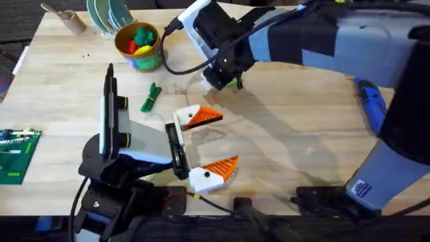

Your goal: Pick up the gripper from the table and insert it into the empty holder that is missing its gripper. Then pick up a screw, insert it into the mounting hole, and use the screwdriver to tighten it. Finally, clean up the table by picking up the vegetable and placing it into the bucket.

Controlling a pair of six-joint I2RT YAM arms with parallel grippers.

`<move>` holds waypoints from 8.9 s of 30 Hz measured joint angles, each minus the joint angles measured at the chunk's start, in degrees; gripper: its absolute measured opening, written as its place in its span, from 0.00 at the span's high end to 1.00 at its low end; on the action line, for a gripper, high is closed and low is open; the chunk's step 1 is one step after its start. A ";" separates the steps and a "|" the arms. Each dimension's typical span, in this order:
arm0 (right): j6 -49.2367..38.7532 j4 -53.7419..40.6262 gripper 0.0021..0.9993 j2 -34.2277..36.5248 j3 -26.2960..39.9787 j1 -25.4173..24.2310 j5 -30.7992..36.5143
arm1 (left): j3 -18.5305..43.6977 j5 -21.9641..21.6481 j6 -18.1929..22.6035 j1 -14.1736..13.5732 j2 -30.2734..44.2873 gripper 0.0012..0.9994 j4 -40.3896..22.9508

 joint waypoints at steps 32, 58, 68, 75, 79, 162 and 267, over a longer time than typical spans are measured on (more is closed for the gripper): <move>0.43 1.99 0.92 1.27 0.61 -0.26 2.52 | 0.00 0.00 0.00 0.00 0.00 0.01 0.00; 0.64 -7.90 0.99 -7.25 7.74 -3.29 5.17 | 0.00 0.00 0.00 0.00 0.00 0.01 0.00; 0.63 -26.85 0.99 -12.28 23.24 5.38 -3.65 | 0.00 0.00 0.00 0.00 0.00 0.01 0.00; 0.63 -30.53 0.99 -12.26 23.74 13.14 -7.47 | 0.00 0.00 0.48 0.00 -0.01 0.01 -0.01; 0.63 -31.41 0.99 -12.26 23.74 14.49 -7.99 | 0.00 0.00 2.33 0.00 0.00 0.01 0.00; 4.31 -34.37 0.06 -12.26 21.28 11.93 -14.58 | 0.00 0.42 2.95 0.00 0.00 0.01 -0.07; -40.74 -16.24 0.04 -9.07 -9.92 -70.47 -7.78 | 0.00 -12.50 4.66 0.00 0.00 0.98 1.55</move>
